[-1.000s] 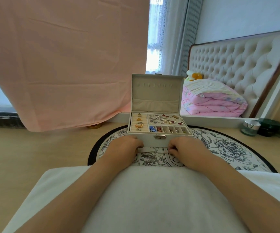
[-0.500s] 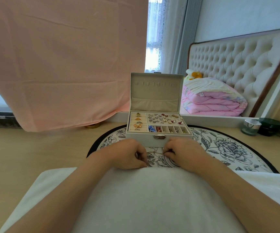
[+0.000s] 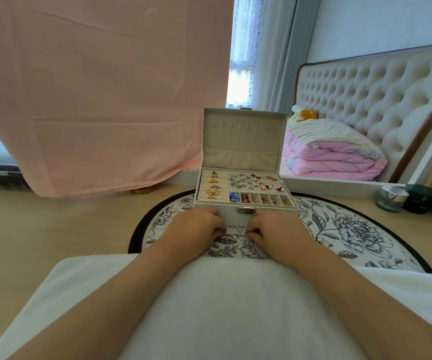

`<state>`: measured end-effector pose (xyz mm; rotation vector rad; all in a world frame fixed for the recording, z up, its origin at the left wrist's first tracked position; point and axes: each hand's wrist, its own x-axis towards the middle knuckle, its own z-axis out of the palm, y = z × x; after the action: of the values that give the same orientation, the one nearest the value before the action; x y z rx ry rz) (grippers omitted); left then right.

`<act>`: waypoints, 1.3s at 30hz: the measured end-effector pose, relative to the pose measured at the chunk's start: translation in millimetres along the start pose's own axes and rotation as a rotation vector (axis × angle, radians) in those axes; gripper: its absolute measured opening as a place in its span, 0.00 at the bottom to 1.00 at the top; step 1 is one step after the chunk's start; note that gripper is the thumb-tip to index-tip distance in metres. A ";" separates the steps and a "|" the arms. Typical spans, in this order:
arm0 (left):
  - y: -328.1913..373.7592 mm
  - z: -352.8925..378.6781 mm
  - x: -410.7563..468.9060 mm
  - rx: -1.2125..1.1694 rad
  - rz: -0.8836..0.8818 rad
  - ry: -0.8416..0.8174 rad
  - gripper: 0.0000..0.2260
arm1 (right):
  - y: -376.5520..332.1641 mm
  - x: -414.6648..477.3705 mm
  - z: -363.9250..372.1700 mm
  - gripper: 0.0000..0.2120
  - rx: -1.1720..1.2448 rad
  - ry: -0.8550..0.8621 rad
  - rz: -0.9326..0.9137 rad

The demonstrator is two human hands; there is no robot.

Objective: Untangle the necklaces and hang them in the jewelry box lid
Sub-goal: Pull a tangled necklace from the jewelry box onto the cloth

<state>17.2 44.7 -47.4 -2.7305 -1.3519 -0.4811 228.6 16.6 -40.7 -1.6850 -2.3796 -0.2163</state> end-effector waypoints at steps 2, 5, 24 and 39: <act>3.6 0.3 1.3 0.083 0.029 0.037 0.09 | 0.2 -0.8 1.3 0.09 -0.016 0.033 -0.012; 7.7 1.5 2.4 0.175 0.044 0.063 0.10 | -0.6 -2.7 3.3 0.08 -0.013 0.036 -0.018; -4.1 -15.7 -9.8 -0.446 -0.213 0.116 0.04 | -4.7 -2.1 4.2 0.03 0.535 0.088 0.101; -32.1 -32.1 -13.2 0.209 -0.150 -0.098 0.07 | -6.6 14.0 -18.2 0.10 -0.005 0.003 -0.121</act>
<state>-23.5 48.4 -23.7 -2.5267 -1.5426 -0.2016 219.6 22.7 -19.5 -1.5427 -2.4838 -0.2447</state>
